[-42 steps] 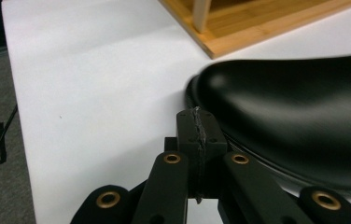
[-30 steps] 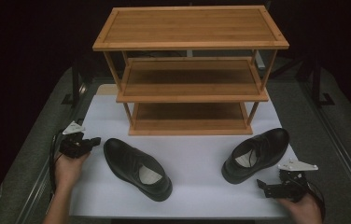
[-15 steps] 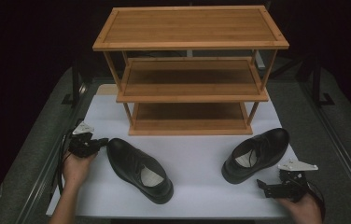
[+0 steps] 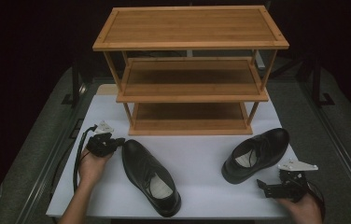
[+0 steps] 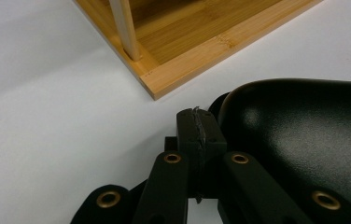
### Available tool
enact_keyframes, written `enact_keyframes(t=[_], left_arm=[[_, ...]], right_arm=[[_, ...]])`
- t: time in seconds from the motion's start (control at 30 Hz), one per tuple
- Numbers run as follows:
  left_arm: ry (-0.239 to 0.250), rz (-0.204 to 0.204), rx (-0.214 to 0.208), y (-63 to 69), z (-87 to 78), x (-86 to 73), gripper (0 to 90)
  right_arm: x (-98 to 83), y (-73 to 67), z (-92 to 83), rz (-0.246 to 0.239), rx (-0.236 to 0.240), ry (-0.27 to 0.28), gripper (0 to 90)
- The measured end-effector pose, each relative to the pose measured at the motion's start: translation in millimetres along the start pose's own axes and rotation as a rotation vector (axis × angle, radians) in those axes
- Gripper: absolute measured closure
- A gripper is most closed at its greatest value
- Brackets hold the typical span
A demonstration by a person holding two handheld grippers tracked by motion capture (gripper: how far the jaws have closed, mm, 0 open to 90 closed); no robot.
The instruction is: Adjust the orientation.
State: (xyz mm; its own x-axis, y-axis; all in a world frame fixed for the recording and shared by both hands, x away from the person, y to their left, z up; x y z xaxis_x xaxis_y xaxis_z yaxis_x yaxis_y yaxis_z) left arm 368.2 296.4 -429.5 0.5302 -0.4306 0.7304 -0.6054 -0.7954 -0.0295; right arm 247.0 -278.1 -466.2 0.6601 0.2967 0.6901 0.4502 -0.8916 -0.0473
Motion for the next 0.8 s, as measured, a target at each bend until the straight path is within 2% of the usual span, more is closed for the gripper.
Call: enact_keyframes(t=[0.07,0.2,0.37,0.47,0.6,0.8], left_arm=[[0.015,-0.016,-0.019,-1.3,-3.7,-0.9,90.0],[0.038,-0.033,-0.029,-1.1,-21.9,-5.0,90.0],[0.048,-0.042,-0.054,7.6,-39.4,-16.7,90.0],[0.051,-0.05,-0.091,17.4,-47.0,-25.6,90.0],[0.028,-0.025,-0.123,35.3,-55.5,-39.0,90.0],[-0.009,-0.009,-0.165,59.1,-61.9,-59.6,90.0]], right_arm=[[0.0,0.0,0.0,0.0,0.0,0.0,0.0],[0.0,0.0,0.0,0.0,0.0,0.001,0.0],[0.0,-0.1,-0.2,0.002,0.001,-0.002,0.0],[0.0,0.0,-0.2,0.0,0.0,-0.001,0.0],[0.0,-0.1,-0.1,0.001,0.0,-0.001,0.0],[0.0,0.1,0.0,-0.002,0.0,0.001,0.0]])
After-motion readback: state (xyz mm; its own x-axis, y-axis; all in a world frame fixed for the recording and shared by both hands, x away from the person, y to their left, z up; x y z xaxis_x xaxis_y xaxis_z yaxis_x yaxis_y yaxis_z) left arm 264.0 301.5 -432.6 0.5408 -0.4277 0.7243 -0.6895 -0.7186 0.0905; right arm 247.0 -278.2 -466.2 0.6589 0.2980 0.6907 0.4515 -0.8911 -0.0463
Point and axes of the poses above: each handheld gripper's, and its own axes: z roughly forward along the jaws, x roughly out of its top, y roughly to its right, the point moved 1 cm from there along z, roughly forward along the jaws, and after that the axes turned 2 degrees about x, right-handed, at the moved point
